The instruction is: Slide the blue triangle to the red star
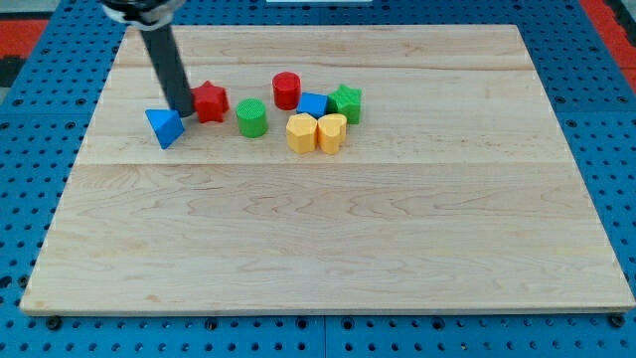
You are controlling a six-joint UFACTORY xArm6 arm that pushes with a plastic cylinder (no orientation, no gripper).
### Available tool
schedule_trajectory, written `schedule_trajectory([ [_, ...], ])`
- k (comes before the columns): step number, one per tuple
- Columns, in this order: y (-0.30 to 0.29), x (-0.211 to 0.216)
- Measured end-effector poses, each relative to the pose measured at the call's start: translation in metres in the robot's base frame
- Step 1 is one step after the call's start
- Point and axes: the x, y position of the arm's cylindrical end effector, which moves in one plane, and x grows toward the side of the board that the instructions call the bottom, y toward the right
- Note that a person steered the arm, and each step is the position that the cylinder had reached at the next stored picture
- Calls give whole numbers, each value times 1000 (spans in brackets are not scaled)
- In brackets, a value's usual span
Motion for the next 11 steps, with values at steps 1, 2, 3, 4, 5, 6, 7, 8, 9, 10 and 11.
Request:
schedule_trajectory([
  [1,21,0],
  [2,-81,11],
  [3,-118,69],
  [4,-73,90],
  [5,-61,71],
  [6,-63,60],
  [7,-57,37],
  [8,-43,20],
  [9,-22,5],
  [10,-1,-3],
  [11,10,0],
])
